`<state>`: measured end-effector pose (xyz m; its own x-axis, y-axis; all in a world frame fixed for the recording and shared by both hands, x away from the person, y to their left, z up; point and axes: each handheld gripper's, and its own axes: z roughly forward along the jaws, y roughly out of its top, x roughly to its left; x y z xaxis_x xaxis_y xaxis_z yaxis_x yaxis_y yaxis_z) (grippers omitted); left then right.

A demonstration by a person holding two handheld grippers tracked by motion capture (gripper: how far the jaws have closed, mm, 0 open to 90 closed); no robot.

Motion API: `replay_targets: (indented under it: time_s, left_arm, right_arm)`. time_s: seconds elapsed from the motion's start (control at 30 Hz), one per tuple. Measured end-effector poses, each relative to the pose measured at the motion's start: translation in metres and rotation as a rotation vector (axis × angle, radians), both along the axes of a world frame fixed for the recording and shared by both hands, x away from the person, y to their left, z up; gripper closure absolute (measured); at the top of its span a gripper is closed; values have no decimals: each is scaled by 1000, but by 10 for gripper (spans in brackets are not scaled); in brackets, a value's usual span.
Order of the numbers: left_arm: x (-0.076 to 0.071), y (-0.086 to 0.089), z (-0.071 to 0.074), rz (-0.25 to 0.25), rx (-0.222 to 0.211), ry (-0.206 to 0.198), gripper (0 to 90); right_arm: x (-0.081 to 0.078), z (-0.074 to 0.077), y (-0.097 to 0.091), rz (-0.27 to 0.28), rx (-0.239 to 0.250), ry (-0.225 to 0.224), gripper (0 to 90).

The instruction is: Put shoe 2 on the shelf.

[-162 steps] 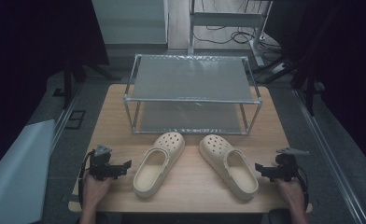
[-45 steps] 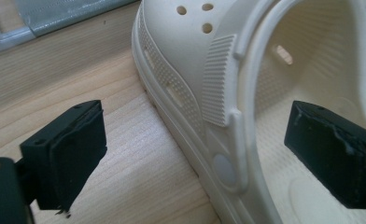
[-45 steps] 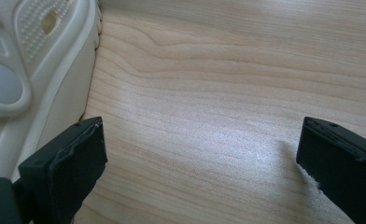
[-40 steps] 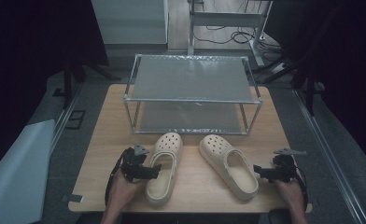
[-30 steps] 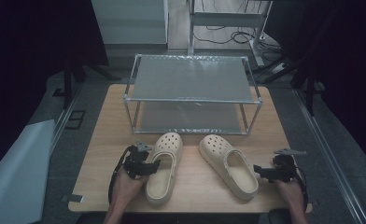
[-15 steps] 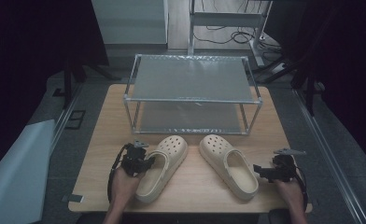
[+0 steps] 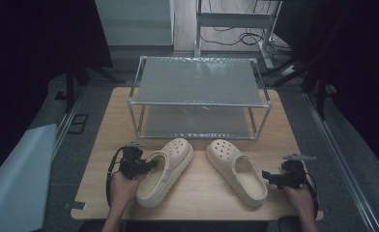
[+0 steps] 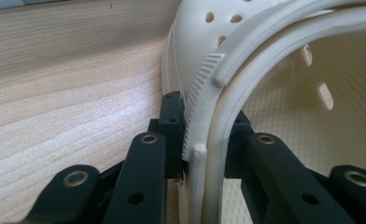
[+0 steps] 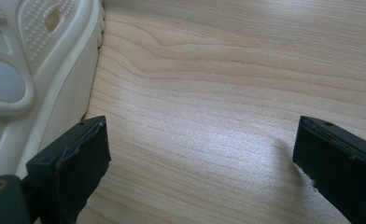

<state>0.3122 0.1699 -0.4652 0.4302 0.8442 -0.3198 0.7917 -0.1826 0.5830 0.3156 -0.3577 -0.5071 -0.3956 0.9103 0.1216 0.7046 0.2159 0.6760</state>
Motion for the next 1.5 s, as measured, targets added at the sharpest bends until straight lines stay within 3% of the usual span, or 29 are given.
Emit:
replay_targets:
  time_s: [0.4,0.63,0.93,1.3,1.5]
  left_arm:
    - [2,11,6,-8,-71,22,753]
    - [7,10,18,-35,-123,31,753]
    - [14,4,31,-75,-142,46,752]
    - [25,14,48,-95,-275,76,752]
    - [29,15,60,-114,-316,75,752]
  right_arm:
    - [0,-2,0,0,-4,11,38]
    - [1,-2,0,-3,-2,13,38]
    - [1,-2,-1,-8,-2,15,38]
    - [1,-2,-2,-10,-5,13,36]
    - [1,-2,-2,-12,-3,9,32]
